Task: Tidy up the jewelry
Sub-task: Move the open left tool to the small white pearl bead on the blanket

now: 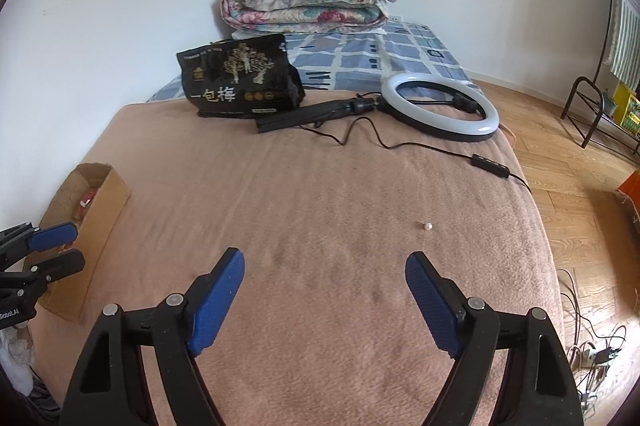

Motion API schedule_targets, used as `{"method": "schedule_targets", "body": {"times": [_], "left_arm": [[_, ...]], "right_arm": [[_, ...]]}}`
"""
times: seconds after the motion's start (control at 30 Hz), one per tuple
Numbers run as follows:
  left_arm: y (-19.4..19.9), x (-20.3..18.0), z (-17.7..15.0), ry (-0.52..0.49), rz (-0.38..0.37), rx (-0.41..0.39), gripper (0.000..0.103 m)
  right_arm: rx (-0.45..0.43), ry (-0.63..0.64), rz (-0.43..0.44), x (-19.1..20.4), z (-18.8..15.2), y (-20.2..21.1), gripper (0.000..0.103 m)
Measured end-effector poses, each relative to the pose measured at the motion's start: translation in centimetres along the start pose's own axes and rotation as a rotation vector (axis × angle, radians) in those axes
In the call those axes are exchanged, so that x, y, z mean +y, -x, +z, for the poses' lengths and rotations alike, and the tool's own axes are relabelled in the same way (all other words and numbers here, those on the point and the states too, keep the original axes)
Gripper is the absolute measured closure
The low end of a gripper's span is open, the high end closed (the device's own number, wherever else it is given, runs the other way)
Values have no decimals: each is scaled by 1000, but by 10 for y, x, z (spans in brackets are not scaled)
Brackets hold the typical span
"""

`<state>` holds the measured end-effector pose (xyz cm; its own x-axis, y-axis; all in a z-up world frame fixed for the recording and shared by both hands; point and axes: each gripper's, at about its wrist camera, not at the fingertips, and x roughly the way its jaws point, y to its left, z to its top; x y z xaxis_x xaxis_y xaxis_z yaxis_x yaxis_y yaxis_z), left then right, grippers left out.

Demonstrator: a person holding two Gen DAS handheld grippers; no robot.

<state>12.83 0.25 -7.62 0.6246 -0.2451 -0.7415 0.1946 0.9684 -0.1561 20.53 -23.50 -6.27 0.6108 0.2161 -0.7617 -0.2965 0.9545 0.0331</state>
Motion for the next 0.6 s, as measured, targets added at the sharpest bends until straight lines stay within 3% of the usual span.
{"method": "schedule_targets", "body": {"times": [0.2,0.23,0.6], "left_arm": [[-34,-20,-7,-59,-23,50,56],[-40,-22,-7,-66,-27,55,60],[-100,-27,-14,-110,-29,123,67]], "right_arm": [[40,11,-44,-39,-8,-25,32],[46,8,-46,-45,-9,-29,34],[77,-35,-32,-87,-17,-73,42]]}}
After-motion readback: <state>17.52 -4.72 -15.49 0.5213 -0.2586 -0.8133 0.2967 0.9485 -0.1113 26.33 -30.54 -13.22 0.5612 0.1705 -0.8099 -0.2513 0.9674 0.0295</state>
